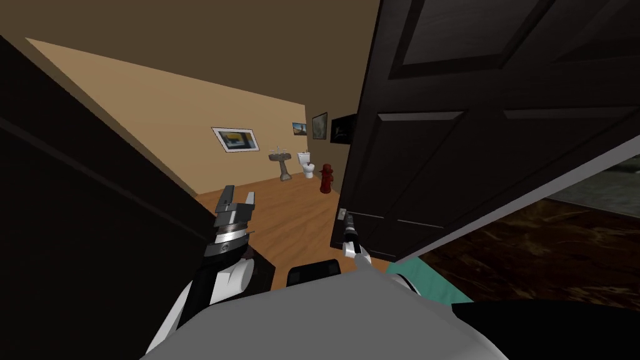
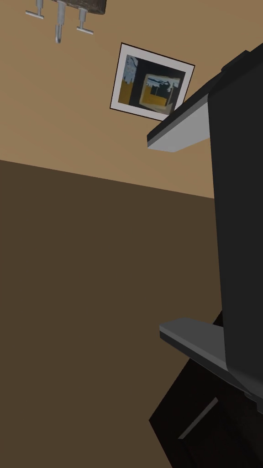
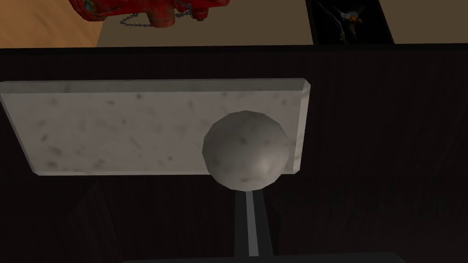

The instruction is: Push the door open

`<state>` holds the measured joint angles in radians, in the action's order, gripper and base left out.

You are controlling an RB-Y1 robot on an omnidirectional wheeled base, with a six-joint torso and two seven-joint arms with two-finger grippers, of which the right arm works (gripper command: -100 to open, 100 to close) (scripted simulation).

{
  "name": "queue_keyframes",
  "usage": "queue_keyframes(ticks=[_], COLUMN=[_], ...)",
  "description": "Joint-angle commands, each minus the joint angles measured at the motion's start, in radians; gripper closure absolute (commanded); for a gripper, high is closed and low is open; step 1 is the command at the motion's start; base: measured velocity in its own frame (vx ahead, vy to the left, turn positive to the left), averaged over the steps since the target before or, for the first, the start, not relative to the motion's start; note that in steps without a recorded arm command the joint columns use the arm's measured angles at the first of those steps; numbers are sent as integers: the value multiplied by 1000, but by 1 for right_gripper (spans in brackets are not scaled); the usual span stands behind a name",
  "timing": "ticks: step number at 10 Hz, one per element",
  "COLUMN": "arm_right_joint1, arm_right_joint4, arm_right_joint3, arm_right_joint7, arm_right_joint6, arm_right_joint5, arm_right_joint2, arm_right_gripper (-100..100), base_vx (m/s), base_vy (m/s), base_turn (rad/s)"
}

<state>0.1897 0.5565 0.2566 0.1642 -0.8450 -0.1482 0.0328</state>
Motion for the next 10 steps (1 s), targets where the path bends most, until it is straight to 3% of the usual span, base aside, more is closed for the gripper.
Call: queue_keyframes(ticks=[1, 5, 10], arm_right_joint1=[-9, -32, -60], arm_right_joint4=[14, 50, 95], arm_right_joint3=[-32, -111, -210], arm_right_joint7=[6, 20, 38], arm_right_joint6=[5, 17, 32], arm_right_joint5=[-11, -37, -71], arm_right_joint2=[9, 17, 3], arm_right_gripper=[-100, -100, -100], base_vx=[84, -73, -37], base_vy=[-4, -30, -8], base_turn=[-207, -158, -147])
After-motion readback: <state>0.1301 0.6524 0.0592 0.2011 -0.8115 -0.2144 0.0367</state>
